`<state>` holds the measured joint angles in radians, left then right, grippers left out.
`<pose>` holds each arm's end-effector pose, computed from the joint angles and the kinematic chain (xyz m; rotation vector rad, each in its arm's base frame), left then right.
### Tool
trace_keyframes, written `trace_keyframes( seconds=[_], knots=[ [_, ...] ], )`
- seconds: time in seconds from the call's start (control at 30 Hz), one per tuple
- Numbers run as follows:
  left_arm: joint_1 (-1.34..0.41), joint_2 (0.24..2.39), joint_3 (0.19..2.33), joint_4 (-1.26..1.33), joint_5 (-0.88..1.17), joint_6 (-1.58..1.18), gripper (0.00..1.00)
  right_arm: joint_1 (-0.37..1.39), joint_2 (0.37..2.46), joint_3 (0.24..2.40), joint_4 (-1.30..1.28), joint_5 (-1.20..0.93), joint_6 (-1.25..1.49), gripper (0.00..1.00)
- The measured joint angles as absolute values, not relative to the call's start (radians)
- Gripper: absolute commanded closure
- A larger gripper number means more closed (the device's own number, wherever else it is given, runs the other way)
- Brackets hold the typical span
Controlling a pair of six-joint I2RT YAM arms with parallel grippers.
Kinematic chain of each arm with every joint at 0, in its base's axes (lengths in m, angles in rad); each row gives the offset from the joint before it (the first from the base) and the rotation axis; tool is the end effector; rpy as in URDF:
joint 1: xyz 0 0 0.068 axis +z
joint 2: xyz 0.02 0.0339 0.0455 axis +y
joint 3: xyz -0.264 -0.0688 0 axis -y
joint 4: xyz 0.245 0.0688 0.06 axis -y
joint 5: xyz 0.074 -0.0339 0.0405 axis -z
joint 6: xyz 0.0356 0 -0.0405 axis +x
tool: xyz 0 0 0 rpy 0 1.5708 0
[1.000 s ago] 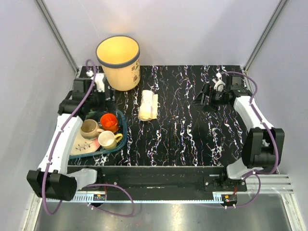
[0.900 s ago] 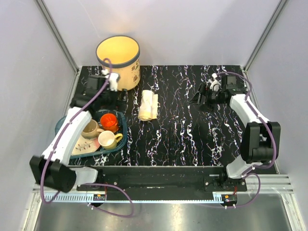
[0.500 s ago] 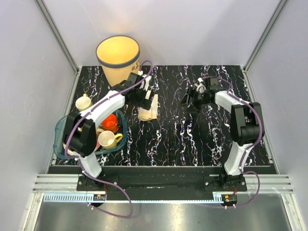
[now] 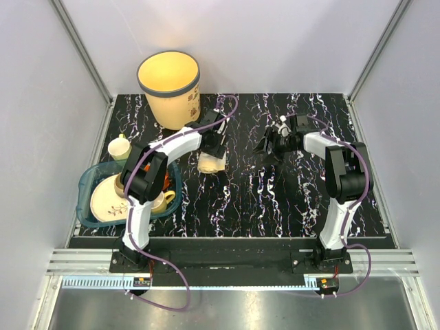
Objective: Put the trash bags into the trash bin
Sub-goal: Move the trash bag to the center of the board, then unfold the trash bag at the center of the board.
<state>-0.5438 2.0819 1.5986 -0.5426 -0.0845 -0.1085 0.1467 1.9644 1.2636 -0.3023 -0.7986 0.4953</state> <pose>0.3872 -0.2306 0.1894 0.5307 2.5416 -0.1284 0.3923 0.0837 0.1619 0.1343 2.5900 1.2676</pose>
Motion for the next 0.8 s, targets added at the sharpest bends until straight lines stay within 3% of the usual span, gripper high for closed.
trace_keyframes(
  seconds=[0.07, 0.13, 0.27, 0.73, 0.8],
  knots=[
    [-0.546, 2.097, 1.599, -0.541, -0.080, -0.116, 0.64, 0.147, 1.961, 1.242, -0.306, -0.802, 0.494, 0.21],
    [-0.547, 2.101, 1.599, -0.540, -0.060, -0.126, 0.77, 0.147, 1.949, 1.217, -0.315, -0.802, 0.491, 0.21],
    [-0.555, 2.101, 1.604, -0.518, 0.022, -0.151, 0.90, 0.143, 1.921, 1.180, -0.328, -0.801, 0.479, 0.21],
    [-0.593, 2.065, 1.514, -0.412, 0.270, -0.298, 1.00, 0.152, 2.064, 1.186, -0.131, -0.846, 0.607, 0.32],
    [-0.587, 2.065, 1.509, -0.402, 0.294, -0.308, 1.00, 0.174, 2.094, 1.218, -0.098, -0.850, 0.627, 0.38]
  ],
)
